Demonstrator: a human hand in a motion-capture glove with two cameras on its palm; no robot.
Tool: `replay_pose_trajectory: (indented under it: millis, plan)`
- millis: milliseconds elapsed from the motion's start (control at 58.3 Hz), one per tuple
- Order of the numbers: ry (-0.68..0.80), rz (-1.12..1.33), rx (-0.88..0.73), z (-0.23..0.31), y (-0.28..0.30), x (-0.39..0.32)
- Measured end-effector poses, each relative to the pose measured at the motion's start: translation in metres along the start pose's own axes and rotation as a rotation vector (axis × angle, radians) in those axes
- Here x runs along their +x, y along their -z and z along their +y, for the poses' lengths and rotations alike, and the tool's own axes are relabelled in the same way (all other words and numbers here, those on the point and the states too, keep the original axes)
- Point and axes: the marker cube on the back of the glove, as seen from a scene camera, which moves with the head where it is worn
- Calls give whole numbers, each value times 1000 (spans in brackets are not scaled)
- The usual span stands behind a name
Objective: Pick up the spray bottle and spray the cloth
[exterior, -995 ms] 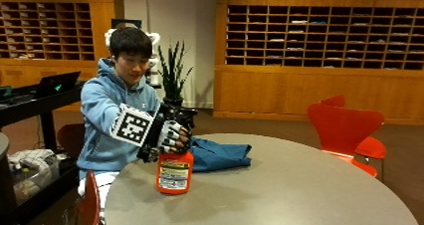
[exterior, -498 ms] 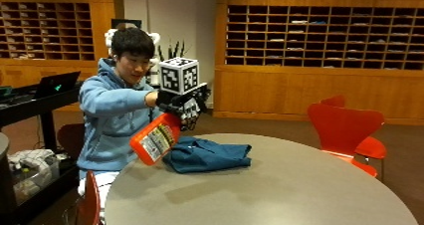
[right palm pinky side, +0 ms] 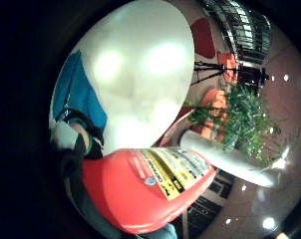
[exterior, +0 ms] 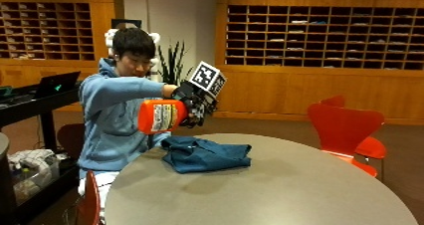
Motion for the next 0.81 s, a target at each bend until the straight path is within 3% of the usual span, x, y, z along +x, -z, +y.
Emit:
replay_pose_trajectory:
  millis: [223,807]
  plan:
    - [30,79,-28,-5,-14,-37]
    - [23,88,18,16,23,-40]
